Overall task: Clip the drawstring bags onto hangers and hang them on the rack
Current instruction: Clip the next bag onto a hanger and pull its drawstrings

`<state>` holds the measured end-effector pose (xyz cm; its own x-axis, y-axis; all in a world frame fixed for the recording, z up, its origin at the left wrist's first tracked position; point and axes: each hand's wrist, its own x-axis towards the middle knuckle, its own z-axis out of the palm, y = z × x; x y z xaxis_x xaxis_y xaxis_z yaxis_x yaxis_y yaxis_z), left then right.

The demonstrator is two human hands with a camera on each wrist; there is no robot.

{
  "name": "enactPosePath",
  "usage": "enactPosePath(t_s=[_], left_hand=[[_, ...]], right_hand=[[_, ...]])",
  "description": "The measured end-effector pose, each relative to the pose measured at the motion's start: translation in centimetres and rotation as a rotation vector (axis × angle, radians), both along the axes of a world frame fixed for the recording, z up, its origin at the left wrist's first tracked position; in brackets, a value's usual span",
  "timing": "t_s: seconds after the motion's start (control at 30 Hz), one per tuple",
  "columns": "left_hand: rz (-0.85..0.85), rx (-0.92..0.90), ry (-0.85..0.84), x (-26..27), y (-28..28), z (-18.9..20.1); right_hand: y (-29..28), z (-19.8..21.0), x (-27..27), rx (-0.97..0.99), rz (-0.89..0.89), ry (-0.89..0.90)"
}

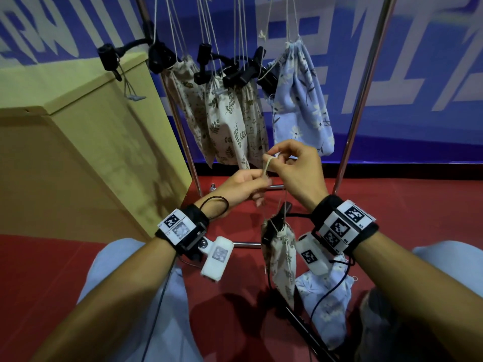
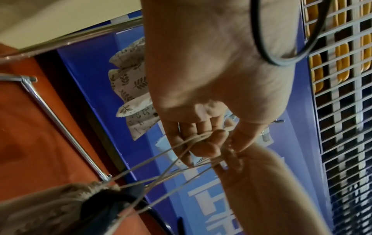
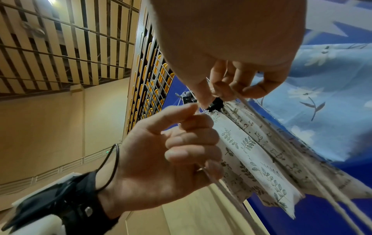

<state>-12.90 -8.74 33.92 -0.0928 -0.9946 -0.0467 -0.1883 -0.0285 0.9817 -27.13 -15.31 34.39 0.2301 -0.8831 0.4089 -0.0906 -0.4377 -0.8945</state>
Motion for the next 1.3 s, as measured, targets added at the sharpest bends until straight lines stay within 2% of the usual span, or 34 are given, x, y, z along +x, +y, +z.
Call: enactPosePath(t_s=[0.1,0.23,0.3,0.33,0.4,0.43,0.5,0.73,0.87,0.97,1.07,1.17,1.3], left_hand=[[0.024,0.072,-0.119,-0.6,-0.2,-1.1],[0.065,0.0,0.029,-1.2,-0.4,-1.1],[0.065,-0.064,0.157,-1.1,-0.2,-0.8],[0.07,-0.085,0.228,-0.8,-0.1,-0.6],[0.11,-0.099,0.33,-0.1,0.0,-0.2],[0.138,-0.097,0.36,0.2,0.0,0.0],[0.185,-0.089,0.395,0.7,-0.1,0.4],[0.405,-0.015,0.368,1.7,-0.7,0.8],[0.423,-0.028,0.256,0.9,-1.3,0.7],[0.363,-0.049,0.115,-0.3,-1.8,0.5],[0.235,-0.066,-0.036,-1.9,-2.3,1.3],[0.145,-0.145,-0.226,-2.9,-3.3,4.1],[0.061,-0.199,-0.287,-3.4,-5.5,10.4]], right_hand=[[0.0,0.2,-0.4,0.035,-0.012,-0.096],[-0.7,0.5,-1.3,0.092,0.035,-0.066],[-0.8,0.6,-1.9,0.302,0.179,0.081],[-0.9,0.5,-2.3,0.401,0.26,0.22],[-1.1,0.2,-3.1,0.477,0.383,0.501],[-1.2,0.0,-3.4,0.469,0.42,0.565],[-1.5,-0.2,-3.9,0.463,0.45,0.535],[-2.4,2.1,-6.9,0.544,0.617,0.209],[-2.9,3.0,-7.6,0.496,0.474,-0.083],[-2.9,3.1,-8.2,0.385,0.337,-0.168],[-2.5,3.6,-9.3,0.162,0.165,-0.133],[-2.5,4.7,-10.4,-0.066,-0.021,-0.033],[-3.3,8.2,-12.0,-0.279,-0.17,0.191]])
